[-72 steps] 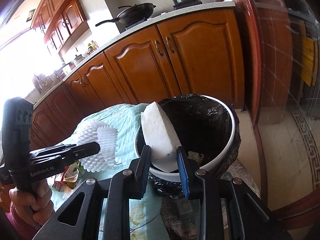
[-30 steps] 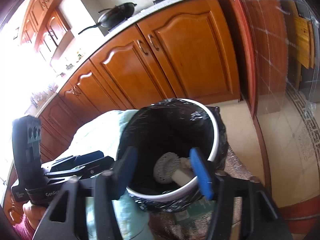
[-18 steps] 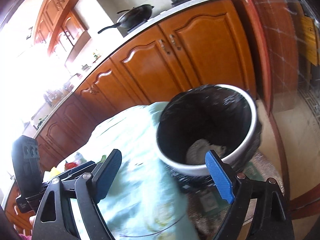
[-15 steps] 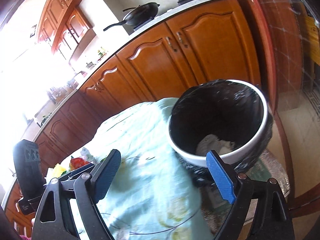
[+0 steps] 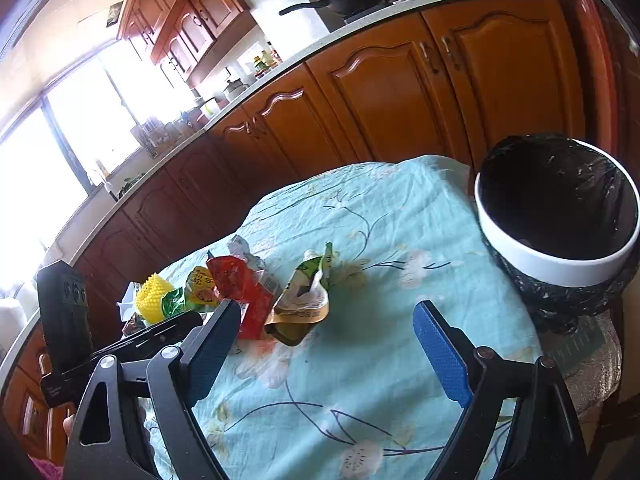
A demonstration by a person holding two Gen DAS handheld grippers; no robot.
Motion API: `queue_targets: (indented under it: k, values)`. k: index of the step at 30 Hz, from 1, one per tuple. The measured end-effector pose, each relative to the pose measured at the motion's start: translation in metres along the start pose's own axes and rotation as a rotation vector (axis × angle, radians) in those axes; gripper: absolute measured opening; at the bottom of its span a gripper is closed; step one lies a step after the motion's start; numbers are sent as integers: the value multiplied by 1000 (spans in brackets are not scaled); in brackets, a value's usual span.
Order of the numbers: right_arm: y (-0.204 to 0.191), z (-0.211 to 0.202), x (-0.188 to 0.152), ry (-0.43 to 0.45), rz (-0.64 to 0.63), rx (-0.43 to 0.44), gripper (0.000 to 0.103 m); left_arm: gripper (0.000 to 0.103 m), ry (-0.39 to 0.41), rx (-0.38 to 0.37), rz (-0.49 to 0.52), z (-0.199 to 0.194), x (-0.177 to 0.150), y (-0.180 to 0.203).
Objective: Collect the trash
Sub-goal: 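Move both grippers back to the table toward the snack wrappers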
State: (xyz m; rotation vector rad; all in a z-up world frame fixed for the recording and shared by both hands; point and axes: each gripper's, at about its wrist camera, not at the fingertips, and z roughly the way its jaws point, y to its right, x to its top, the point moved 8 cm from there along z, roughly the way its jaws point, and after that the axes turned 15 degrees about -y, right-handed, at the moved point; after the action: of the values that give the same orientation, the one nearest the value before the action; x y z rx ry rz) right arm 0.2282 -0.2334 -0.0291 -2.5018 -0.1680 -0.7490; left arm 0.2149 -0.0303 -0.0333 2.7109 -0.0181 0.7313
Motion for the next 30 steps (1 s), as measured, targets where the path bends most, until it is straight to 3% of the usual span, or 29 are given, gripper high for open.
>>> queue_targets:
  k: [15,30]
  values:
    - [-59,33,2,-55,-89,36,89,66,7,77,-49,-16,6,-64]
    - [-91,90,21,-130,-123,72,89,66,-11,150,-1,3,47,-97]
